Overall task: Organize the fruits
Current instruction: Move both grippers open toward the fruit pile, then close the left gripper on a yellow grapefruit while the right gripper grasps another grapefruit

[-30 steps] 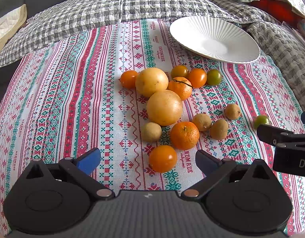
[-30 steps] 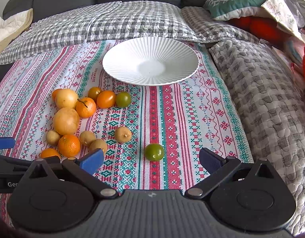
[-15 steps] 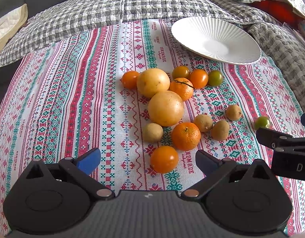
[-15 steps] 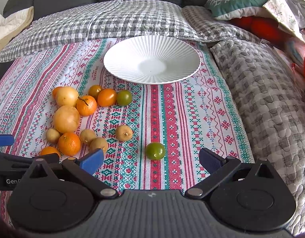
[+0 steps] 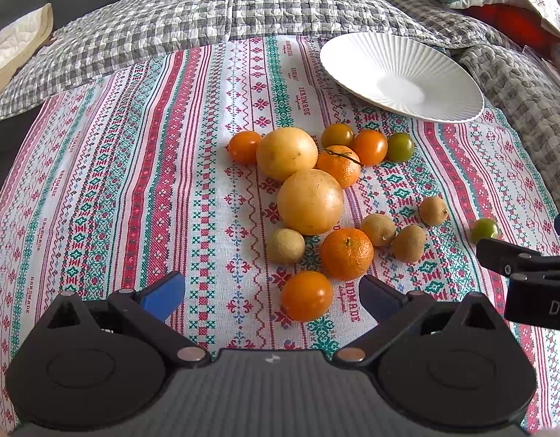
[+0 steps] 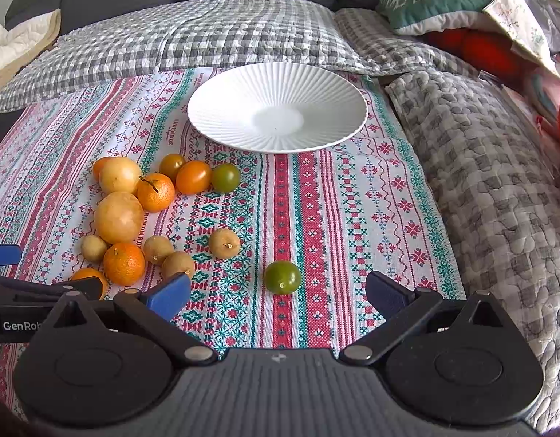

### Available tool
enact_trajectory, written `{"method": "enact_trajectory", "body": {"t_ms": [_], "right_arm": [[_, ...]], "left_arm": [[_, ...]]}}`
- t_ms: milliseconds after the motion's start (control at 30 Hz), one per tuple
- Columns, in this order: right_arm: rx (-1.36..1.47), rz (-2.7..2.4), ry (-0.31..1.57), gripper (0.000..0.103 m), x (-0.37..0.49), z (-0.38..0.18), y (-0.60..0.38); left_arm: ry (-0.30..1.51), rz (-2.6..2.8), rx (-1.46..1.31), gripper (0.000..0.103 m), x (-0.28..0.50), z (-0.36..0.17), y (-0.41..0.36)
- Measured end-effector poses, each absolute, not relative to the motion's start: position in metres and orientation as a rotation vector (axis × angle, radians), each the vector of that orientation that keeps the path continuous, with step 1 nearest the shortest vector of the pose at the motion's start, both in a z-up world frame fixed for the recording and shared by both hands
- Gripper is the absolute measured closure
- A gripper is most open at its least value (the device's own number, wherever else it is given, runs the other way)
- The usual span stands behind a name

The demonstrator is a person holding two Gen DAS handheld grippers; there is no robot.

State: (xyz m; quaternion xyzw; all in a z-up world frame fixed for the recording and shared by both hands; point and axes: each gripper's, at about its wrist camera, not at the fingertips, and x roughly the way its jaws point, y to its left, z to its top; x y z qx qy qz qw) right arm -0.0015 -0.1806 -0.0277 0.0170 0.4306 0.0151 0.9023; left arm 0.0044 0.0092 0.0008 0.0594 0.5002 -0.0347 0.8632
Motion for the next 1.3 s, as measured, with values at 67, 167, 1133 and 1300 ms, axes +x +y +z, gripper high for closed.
{"method": "enact_trajectory", "body": {"t_ms": [67,167,1133,1300], "right_arm": [[0.037,0.033,0.891,0.001,-0.001,-0.027,-0.182],[0.035,0.036,0.891,0.001,0.000,-0.027,-0.183],[0.166,0.336,0.898,0.007,0.025,-0.037,-0.143],[0.218,0.369,0.900,0.021,0.036,-0.042,-0.128]], "left_arm": [[1.051,-0.071,0.118,0.008,0.006,0.001,0.010],[1.046,-0.068,0.104,0.008,0.007,0.001,0.013],[0.990,-0.223,-0.130,0.014,0.074,0.009,0.049],[0.994,-0.264,-0.263,0.027,0.084,-0.001,0.055]]}}
